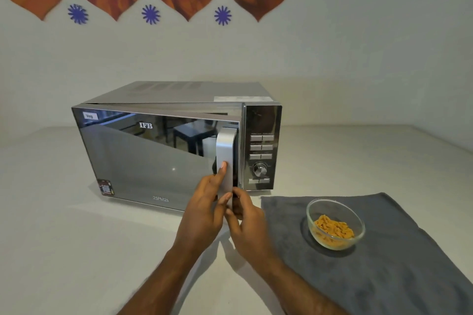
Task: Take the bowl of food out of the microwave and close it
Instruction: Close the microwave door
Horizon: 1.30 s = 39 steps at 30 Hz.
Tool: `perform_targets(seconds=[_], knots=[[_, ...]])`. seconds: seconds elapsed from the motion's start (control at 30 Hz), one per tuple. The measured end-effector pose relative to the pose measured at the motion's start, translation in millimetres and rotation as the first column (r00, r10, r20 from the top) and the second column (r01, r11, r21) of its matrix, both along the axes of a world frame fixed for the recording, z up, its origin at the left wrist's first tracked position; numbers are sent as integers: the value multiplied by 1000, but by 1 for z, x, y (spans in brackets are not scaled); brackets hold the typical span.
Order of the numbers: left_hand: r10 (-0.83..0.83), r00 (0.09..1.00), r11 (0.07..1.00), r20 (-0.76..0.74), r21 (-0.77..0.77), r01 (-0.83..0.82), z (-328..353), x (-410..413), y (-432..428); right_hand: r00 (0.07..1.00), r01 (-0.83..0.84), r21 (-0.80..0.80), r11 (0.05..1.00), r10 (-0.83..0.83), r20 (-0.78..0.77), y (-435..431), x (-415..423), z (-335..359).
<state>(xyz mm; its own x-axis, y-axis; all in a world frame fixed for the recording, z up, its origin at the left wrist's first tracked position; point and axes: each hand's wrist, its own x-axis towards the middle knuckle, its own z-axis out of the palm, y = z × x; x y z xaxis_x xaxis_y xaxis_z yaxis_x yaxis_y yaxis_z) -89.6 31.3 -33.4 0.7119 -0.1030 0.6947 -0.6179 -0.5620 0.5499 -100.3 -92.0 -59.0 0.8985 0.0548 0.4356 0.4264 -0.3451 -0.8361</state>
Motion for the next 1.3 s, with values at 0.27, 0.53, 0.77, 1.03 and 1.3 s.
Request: perform_targets(seconds=[0.27, 0.53, 0.77, 1.03, 1.3], knots=[[34, 998, 997, 49, 64, -37, -1, 50, -20, 999, 32, 17, 999, -32, -6, -13, 51, -1], [85, 996, 993, 41, 78, -88, 2, 80, -31, 1000, 17, 20, 1000, -17, -8, -20, 83, 1], [83, 995, 992, 49, 92, -87, 2, 93, -31, 998, -25, 39, 999, 27, -56, -23, 98, 0], [97, 995, 990, 22, 101, -98, 1, 99, -31, 997, -34, 56, 998, 38, -70, -24, 99, 2], [-24, 957, 994, -289, -108, -8, -8, 77, -21, 984, -64, -50, 997, 55, -168, -34, 94, 11]])
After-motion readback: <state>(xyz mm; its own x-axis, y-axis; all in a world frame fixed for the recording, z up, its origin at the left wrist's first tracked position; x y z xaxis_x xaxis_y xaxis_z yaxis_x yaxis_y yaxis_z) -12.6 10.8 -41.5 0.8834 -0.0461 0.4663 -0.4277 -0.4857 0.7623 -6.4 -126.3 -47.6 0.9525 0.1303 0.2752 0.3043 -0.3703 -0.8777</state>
